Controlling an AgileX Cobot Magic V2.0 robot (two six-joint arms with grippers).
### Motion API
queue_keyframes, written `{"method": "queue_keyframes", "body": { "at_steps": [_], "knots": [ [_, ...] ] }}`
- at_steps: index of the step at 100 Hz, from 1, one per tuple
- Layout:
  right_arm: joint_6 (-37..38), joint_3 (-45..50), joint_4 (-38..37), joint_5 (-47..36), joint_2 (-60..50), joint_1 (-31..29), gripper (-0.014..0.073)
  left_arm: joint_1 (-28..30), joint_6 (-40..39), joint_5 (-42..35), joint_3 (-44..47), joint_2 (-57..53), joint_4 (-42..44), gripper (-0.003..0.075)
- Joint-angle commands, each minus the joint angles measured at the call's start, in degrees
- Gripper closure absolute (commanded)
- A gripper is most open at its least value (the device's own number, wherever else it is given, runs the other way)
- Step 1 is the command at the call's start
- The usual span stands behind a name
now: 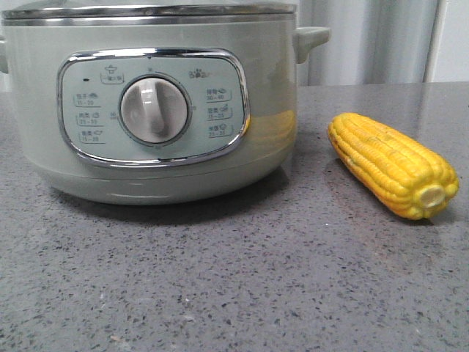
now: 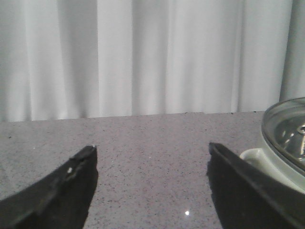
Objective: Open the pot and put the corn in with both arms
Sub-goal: 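Grasp the glass lid's knob with the left gripper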
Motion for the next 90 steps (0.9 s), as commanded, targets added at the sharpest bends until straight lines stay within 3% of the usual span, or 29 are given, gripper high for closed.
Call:
{"method": "queue_keyframes", "body": {
  "at_steps": [1,48,90],
  "knots": [
    [-0.1,-1.8,0.1,-4.0,0.7,0.0,0.0667,-2.2,0.0,-6.9,-2.3,2.5,-0.7,0.0262],
    [-0.1,-0.1,0.1,-5.6,0.7,0.0,0.0667,-23.2,0.0,-18.4,-12.1,21.5,-0.7,0.0262],
    [-0.1,2.5,0.1,-6.4,0.7,0.0,0.0667,-33.3,0.0,-23.5,-24.0,39.8,0.4,0.0262]
  ]
}}
